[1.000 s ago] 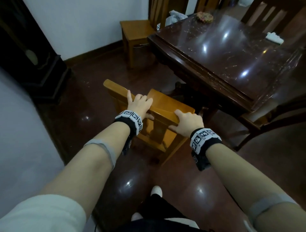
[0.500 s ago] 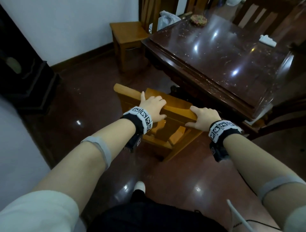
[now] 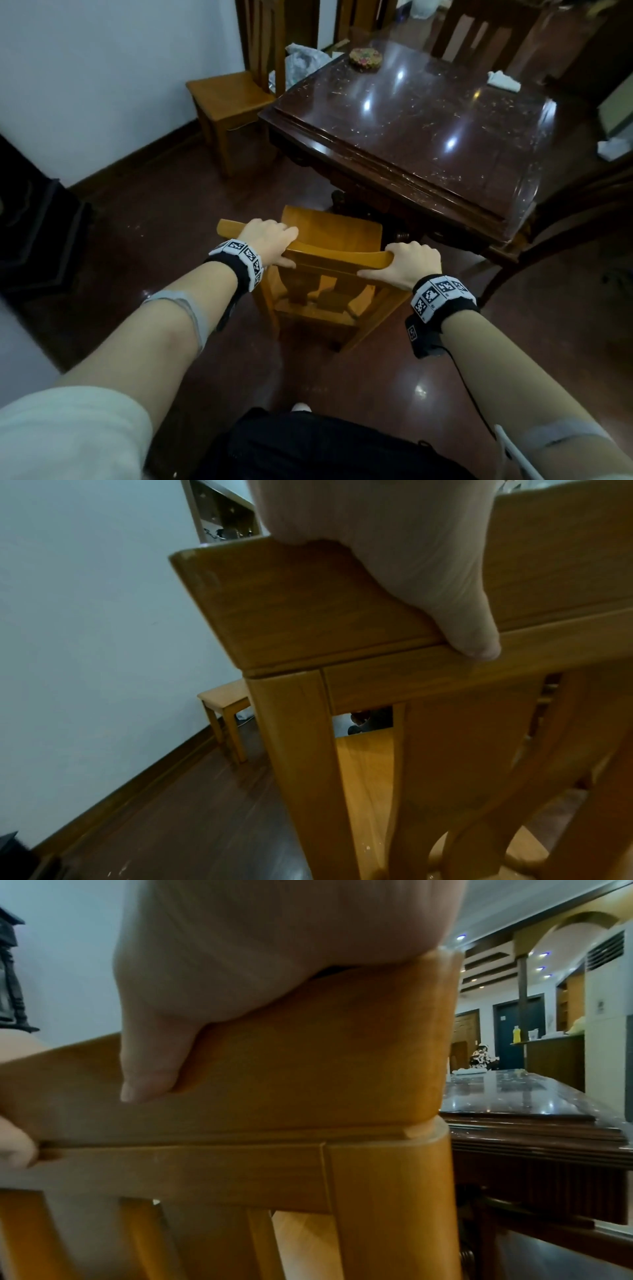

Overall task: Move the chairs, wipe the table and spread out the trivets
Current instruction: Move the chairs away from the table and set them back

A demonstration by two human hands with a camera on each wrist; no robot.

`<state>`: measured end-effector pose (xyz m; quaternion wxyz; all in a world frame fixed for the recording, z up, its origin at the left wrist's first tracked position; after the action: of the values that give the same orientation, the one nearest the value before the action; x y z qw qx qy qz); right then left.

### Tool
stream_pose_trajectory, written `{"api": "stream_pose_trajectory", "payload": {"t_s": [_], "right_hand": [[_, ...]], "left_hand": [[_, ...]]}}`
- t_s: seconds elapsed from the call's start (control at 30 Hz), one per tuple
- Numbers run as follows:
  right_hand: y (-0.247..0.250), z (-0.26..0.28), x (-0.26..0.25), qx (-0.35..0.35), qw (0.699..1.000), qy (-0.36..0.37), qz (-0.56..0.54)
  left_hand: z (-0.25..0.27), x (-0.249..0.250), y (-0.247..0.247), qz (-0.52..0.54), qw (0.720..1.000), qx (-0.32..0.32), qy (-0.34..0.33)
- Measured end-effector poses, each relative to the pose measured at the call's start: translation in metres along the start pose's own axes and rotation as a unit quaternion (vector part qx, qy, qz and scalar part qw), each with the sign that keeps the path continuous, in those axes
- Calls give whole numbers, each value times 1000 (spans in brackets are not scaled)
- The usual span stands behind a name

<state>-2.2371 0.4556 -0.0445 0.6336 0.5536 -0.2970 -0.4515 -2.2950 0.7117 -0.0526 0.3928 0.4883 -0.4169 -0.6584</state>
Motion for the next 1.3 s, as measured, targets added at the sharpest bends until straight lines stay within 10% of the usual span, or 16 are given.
{"api": "stream_pose_trajectory", "payload": {"t_s": [0.57,1.3], "right_hand": [[-15,42,-41,24,995,-94,34],[8,-40,-51,39,988,-144,32]], "left_hand": [[8,-27,-15,-23,987,80,-139],[-95,-85,-10,-31,979,73,-186]]}}
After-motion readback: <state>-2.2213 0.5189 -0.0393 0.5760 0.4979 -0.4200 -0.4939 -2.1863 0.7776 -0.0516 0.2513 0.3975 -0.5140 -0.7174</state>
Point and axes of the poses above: each hand's wrist, its own z-axis away from the middle knuckle, its own y-axis out of the back of the hand, x = y × z, the point moved 4 cm from there along -z, towards the middle knuckle, and after that the axes turned 5 degrees about -z, right-handed, at the moved point
